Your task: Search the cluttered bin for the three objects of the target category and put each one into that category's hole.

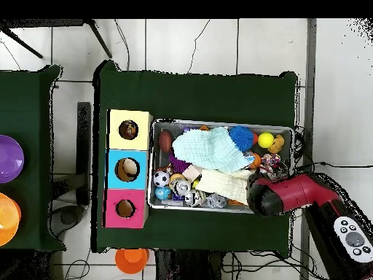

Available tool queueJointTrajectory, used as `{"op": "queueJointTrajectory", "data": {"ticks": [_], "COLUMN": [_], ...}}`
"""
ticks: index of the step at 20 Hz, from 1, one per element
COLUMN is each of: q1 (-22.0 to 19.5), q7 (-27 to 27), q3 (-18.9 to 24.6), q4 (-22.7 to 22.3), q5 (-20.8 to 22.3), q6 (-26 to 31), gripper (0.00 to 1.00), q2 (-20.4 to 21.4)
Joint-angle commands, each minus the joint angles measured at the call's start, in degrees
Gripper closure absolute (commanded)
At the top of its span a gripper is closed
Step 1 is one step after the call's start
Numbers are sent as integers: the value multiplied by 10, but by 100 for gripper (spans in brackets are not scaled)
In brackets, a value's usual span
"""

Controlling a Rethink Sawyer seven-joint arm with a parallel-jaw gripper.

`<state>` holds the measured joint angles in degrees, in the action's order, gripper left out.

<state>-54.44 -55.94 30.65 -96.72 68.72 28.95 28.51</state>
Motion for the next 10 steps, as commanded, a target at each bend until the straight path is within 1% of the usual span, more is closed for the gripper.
{"op": "queueJointTrajectory", "data": {"ticks": [1,2,3,6,8,10], "q1": [-20,-20,-14,-6,-2,-9], "q7": [103,103,89,77,75,90], "q3": [11,9,7,7,9,13], "q4": [19,21,17,16,25,38], "q5": [-144,-146,-151,-168,-180,-189], "q6": [180,182,178,177,177,184], "gripper": [0,0,0,0,0,0], "q2": [-20,-19,-15,-11,-11,-13]}}
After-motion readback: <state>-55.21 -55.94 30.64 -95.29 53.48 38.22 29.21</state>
